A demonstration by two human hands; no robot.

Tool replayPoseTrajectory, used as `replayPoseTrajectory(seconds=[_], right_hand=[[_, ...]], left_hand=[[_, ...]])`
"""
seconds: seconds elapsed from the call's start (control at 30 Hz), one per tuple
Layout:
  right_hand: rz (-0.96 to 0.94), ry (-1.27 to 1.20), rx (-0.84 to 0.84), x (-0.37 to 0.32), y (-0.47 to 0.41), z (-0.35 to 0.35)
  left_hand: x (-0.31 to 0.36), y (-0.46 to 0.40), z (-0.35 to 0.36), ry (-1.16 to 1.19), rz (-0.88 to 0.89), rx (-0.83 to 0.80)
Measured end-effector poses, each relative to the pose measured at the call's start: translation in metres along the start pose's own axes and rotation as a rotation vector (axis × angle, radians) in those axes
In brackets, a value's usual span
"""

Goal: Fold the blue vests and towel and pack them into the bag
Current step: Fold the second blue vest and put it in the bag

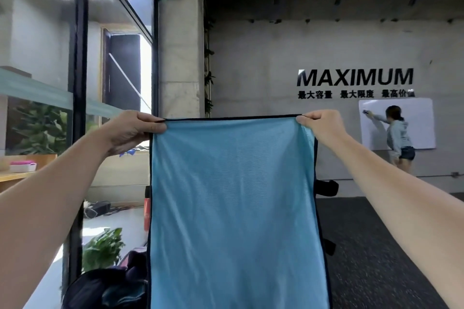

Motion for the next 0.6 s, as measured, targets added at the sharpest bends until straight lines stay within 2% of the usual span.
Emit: replayPoseTrajectory(seconds=[0.13, 0.27, 0.4, 0.6], right_hand=[[-0.026, 0.058, -0.061, 0.005, 0.006, 0.010], [-0.034, 0.132, -0.094, 0.018, 0.013, 0.019], [-0.008, 0.002, -0.083, 0.025, 0.014, 0.017], [0.026, -0.163, -0.101, 0.016, 0.004, 0.014]], left_hand=[[-0.010, -0.008, -0.005, -0.019, 0.057, 0.175], [-0.016, -0.012, 0.005, 0.011, 0.078, 0.184], [-0.014, -0.013, 0.010, -0.048, 0.093, 0.176], [0.007, -0.010, 0.002, -0.228, 0.225, 0.400]])
Point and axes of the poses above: each hand's wrist, its own y-axis away from the middle knuckle, its own z-axis out of the palm, x = y × z, the point moved 5 cm from there along -y, towards the middle knuckle
